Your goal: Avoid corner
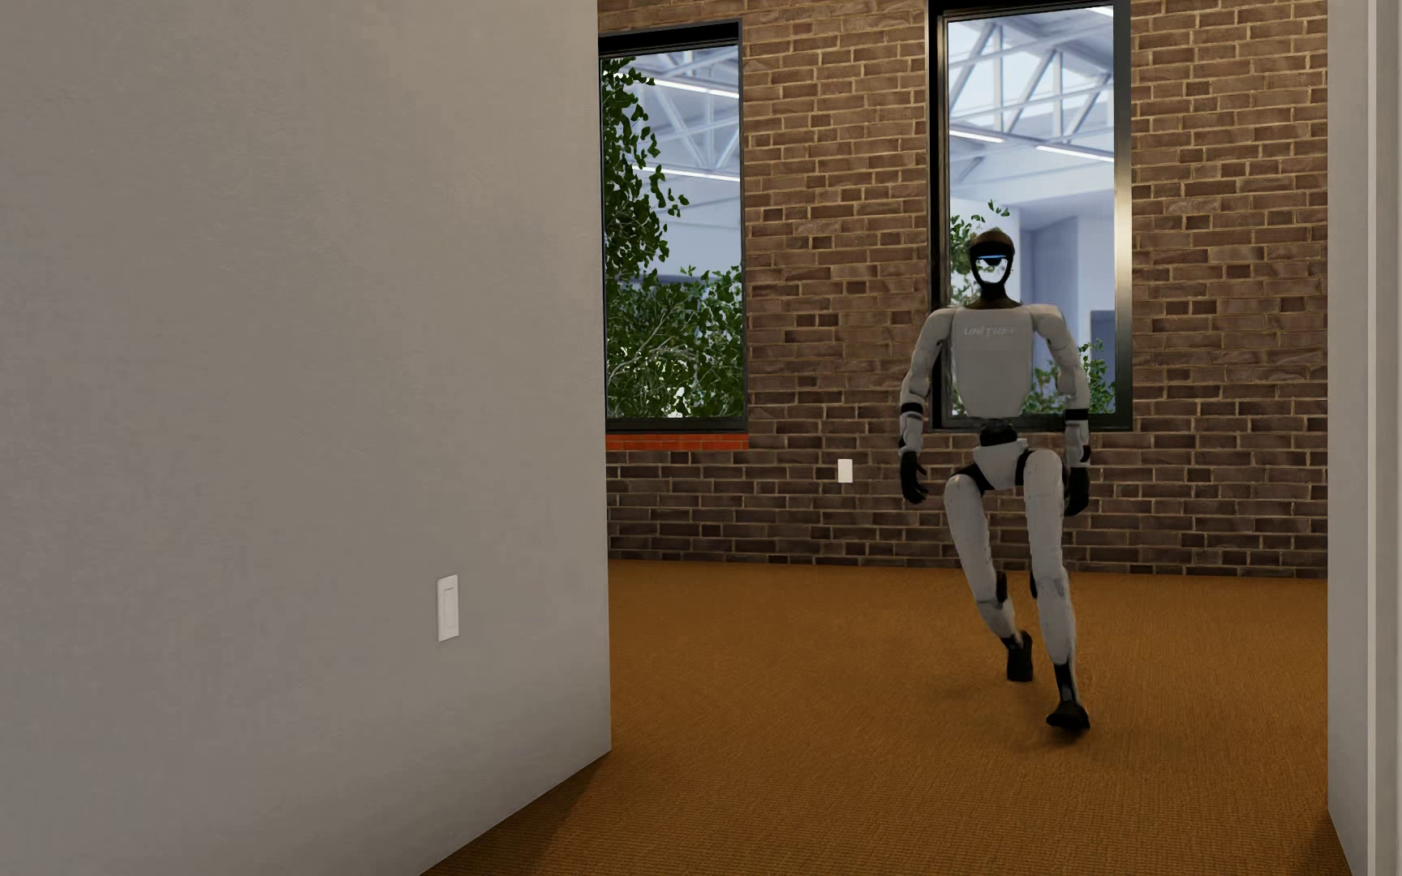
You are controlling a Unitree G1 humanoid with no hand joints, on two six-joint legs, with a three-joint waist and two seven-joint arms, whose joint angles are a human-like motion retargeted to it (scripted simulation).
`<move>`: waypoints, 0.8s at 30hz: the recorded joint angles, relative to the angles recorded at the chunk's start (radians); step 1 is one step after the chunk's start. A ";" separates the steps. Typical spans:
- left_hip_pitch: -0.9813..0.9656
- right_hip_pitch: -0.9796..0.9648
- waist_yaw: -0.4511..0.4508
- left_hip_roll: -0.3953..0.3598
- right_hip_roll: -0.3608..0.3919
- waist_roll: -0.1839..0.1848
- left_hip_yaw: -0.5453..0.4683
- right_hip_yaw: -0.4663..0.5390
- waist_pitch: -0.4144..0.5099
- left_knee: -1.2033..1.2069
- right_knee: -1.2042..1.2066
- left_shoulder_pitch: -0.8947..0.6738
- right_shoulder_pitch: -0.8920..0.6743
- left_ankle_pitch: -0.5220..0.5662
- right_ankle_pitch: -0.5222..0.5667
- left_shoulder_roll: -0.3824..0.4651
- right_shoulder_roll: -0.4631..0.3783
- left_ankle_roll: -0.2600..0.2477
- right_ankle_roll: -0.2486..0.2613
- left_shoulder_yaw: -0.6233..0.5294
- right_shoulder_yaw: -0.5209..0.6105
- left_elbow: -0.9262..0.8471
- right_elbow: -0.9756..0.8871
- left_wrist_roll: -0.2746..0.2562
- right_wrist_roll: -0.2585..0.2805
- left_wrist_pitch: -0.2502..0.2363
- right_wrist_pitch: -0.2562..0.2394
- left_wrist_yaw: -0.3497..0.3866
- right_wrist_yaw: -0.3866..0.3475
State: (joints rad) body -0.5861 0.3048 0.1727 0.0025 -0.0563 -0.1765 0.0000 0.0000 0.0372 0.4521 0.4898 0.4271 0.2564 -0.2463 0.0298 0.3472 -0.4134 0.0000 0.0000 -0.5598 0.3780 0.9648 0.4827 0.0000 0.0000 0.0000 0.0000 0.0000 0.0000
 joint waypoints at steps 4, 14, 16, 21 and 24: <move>-0.116 -0.020 -0.014 -0.089 -0.111 -0.040 0.000 0.000 -0.048 0.229 0.252 -0.050 0.046 0.447 0.484 0.027 0.043 0.000 0.000 0.025 -0.018 0.032 0.139 0.000 0.000 0.000 0.000 0.000 0.000; 0.885 -0.798 -0.473 -0.122 -0.087 0.061 0.000 0.000 0.039 -0.055 0.021 -0.417 0.157 -0.110 -0.253 0.136 -0.013 0.000 0.000 0.151 0.035 -0.232 0.482 0.000 0.000 0.000 0.000 0.000 0.000; 0.984 -0.861 -0.539 -0.059 -0.120 0.078 0.000 0.000 0.043 -0.017 0.047 -0.448 0.180 -0.087 -0.276 0.140 -0.020 0.000 0.000 0.192 0.015 -0.290 0.508 0.000 0.000 0.000 0.000 0.000 0.000; 0.751 -0.717 -0.442 0.019 0.052 0.162 0.000 0.000 0.069 0.821 0.388 -0.314 0.168 0.446 -0.252 0.049 0.013 0.000 0.000 0.148 0.030 -0.236 0.578 0.000 0.000 0.000 0.000 0.000 0.000; 0.408 -0.396 -0.263 -0.085 0.055 0.107 0.000 0.000 0.074 0.858 0.180 -0.204 0.137 0.349 -0.269 -0.005 0.051 0.000 0.000 0.104 -0.027 -0.090 0.392 0.000 0.000 0.000 0.000 0.000 0.000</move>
State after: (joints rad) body -0.1779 -0.0908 -0.0902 -0.0830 -0.0015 -0.0696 0.0000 0.0000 0.1116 1.3098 0.6701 0.2227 0.3935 0.1028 -0.2396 0.3419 -0.3622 0.0000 0.0000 -0.4556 0.3515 0.8753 0.8742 0.0000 0.0000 0.0000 0.0000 0.0000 0.0000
